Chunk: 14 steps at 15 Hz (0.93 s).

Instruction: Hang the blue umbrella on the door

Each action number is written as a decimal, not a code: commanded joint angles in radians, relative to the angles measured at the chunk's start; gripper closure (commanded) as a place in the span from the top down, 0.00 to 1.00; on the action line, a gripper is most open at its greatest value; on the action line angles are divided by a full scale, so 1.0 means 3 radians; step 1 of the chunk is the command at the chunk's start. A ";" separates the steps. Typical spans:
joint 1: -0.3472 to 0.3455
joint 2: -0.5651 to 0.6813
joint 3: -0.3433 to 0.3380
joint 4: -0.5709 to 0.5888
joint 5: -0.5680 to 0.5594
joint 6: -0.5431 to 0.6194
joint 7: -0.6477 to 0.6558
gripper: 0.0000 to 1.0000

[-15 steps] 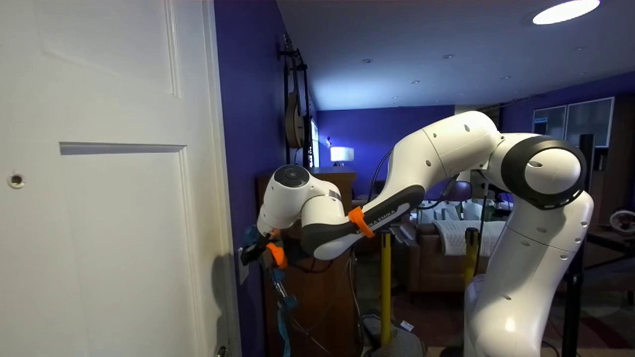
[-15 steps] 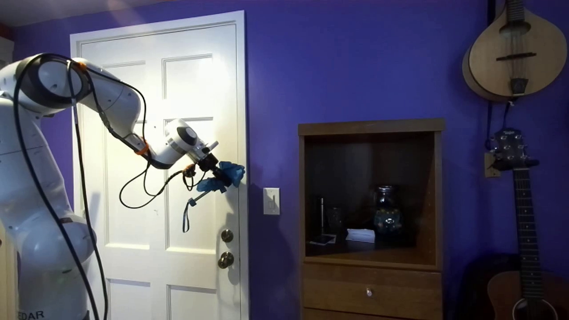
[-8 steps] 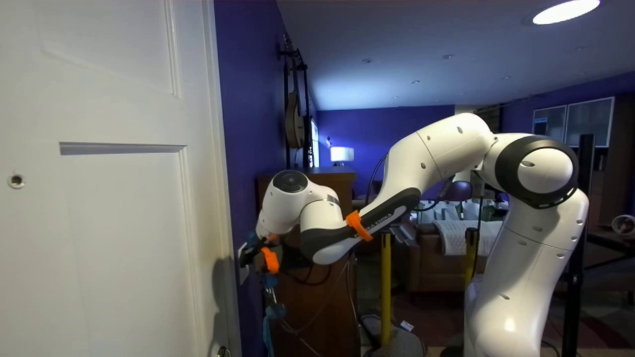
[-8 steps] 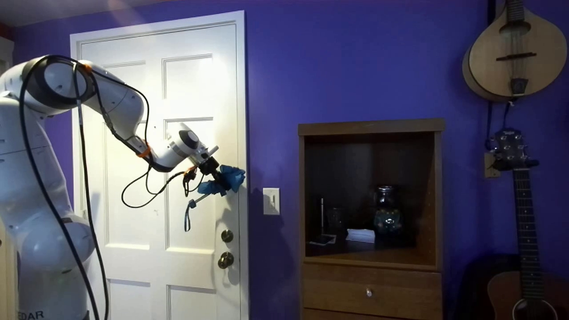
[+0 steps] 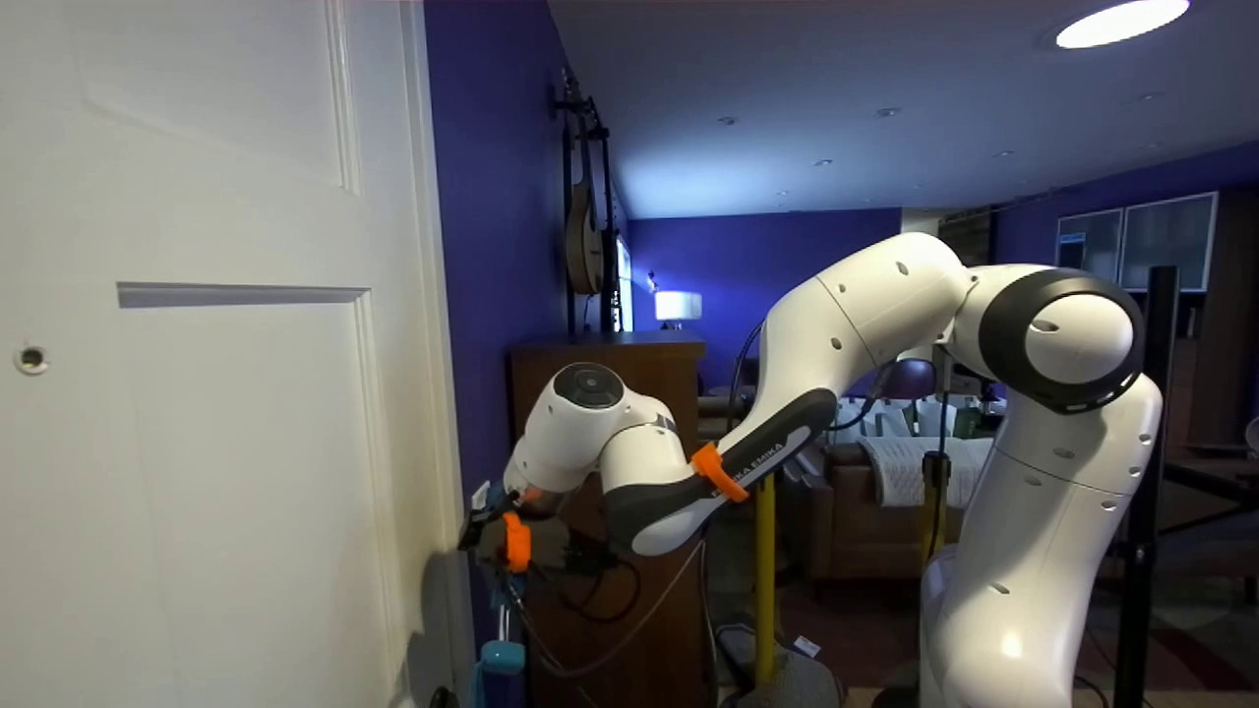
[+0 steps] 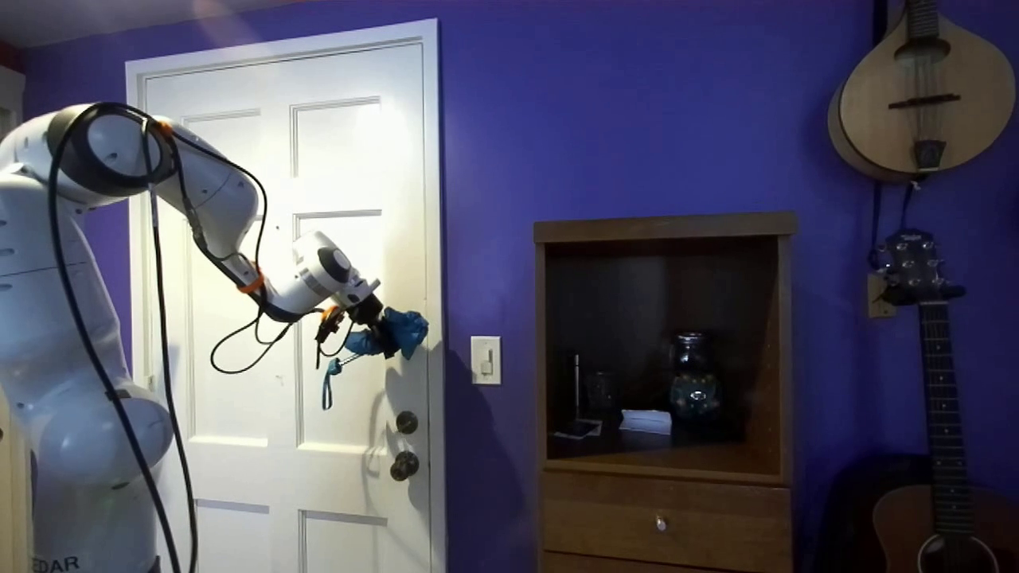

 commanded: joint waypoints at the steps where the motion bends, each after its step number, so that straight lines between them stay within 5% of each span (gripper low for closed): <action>1: 0.0032 -0.0032 0.0125 0.0001 0.0073 -0.0008 0.0385 0.00; 14: 0.0160 0.0013 0.0263 0.0019 0.0044 0.0000 0.0480 0.00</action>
